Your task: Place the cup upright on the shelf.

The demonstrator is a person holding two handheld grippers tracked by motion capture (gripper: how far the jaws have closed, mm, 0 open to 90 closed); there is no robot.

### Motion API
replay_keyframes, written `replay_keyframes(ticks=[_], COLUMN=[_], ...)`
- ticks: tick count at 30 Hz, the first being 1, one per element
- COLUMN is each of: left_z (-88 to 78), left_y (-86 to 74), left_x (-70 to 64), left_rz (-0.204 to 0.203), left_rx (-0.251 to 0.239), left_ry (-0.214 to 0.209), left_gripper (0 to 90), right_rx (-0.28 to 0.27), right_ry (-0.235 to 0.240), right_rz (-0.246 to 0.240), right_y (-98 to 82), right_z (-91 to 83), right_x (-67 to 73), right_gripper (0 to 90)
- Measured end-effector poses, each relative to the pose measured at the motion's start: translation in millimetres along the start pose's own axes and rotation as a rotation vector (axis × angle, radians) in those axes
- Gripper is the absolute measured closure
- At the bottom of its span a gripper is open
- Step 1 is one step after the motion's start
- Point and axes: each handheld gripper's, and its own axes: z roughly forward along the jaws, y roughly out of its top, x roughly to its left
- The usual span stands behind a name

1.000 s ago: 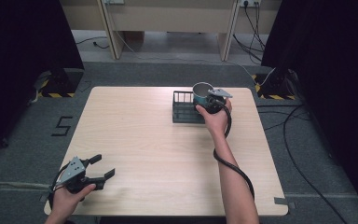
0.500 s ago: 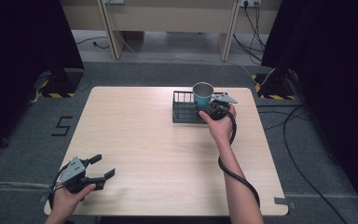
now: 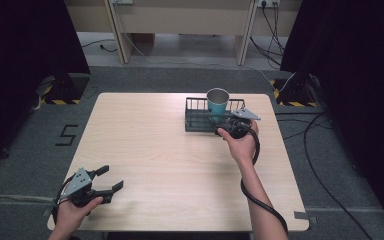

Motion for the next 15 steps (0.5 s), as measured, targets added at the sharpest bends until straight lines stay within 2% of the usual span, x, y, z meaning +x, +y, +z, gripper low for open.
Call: replay_keyframes(ticks=[15], left_z=[0.3], left_y=[-0.2], left_x=[0.0], left_rz=[-0.002], left_rx=[0.003], left_ry=[0.0], left_gripper=[16.6], right_rx=[-0.009], right_ry=[0.005], right_rz=[0.011], right_y=[-18.8], right_z=[-23.8], right_x=[0.6], right_gripper=[15.6])
